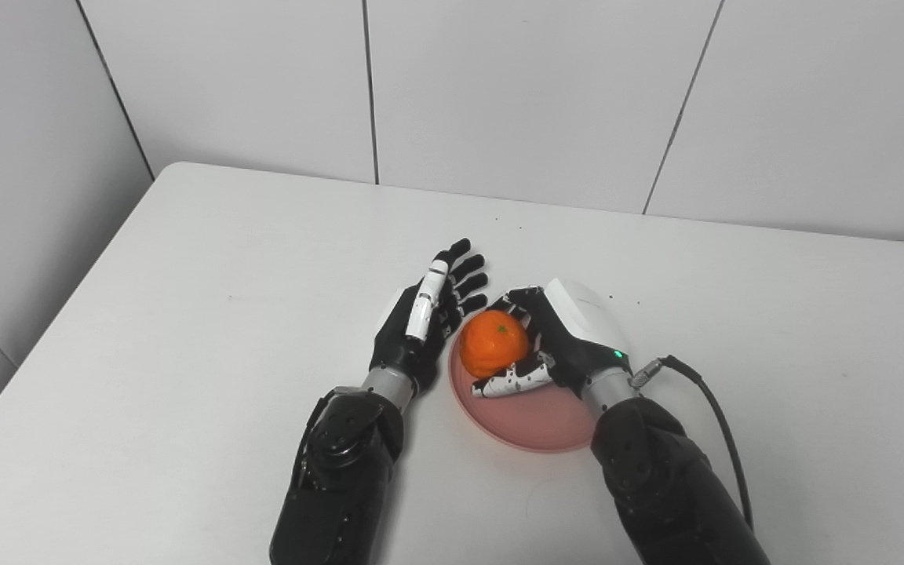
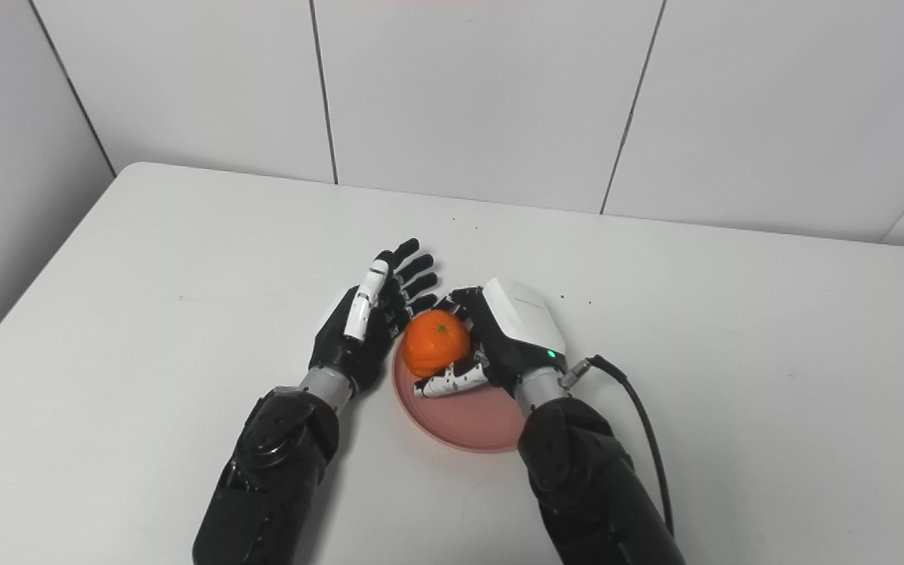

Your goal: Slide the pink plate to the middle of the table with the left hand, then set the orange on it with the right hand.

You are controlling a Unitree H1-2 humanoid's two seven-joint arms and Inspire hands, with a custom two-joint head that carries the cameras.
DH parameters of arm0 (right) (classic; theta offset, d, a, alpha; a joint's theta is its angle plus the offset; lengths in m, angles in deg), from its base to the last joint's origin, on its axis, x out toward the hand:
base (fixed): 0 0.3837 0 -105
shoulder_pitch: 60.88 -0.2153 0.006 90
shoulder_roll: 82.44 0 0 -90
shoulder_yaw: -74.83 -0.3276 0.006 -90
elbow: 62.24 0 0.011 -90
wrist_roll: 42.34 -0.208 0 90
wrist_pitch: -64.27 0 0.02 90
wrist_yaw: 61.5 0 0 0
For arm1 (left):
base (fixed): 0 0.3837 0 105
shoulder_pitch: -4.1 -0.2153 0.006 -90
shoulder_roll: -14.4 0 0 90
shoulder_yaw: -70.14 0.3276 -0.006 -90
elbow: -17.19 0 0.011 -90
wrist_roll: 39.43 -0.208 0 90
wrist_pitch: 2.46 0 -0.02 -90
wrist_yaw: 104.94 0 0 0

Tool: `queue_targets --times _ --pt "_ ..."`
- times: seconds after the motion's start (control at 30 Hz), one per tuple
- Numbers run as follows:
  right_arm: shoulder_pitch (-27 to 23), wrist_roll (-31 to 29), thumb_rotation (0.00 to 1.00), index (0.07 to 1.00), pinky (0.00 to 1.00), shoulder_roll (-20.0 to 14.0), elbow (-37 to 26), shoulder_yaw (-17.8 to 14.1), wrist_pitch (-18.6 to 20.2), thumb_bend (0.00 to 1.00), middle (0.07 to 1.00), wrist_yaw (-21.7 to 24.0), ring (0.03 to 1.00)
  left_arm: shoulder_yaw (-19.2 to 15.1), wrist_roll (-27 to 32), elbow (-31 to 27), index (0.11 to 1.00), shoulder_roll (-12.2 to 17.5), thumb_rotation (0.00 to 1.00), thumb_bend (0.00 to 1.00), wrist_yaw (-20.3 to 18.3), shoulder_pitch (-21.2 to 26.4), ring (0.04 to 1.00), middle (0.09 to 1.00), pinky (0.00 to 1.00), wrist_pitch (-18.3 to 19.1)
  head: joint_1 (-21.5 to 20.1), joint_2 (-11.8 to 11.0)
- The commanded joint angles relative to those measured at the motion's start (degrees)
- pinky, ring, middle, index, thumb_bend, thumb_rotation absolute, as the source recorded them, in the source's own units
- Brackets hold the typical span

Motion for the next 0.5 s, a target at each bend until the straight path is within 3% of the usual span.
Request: queue_targets --times 0.0,0.47 --pt "-1.1 1.3 0.13 0.488 0.26 0.1 -0.9 0.3 -2.2 0.51 0.444 -1.8 0.348 -0.2 -0.3 -0.9 0.904 0.3 1.00 0.39 0.1 0.3 0.885 0.902 0.87 0.1 -0.1 0.2" --pt "-0.3 5.6 0.13 0.488 0.21 -1.7 -1.2 1.8 -1.6 0.52 0.403 -2.7 0.302 -1.0 0.5 -1.0 0.902 0.8 1.00 0.39 -0.5 0.5 0.883 0.900 0.86 0.7 -1.9 0.9"
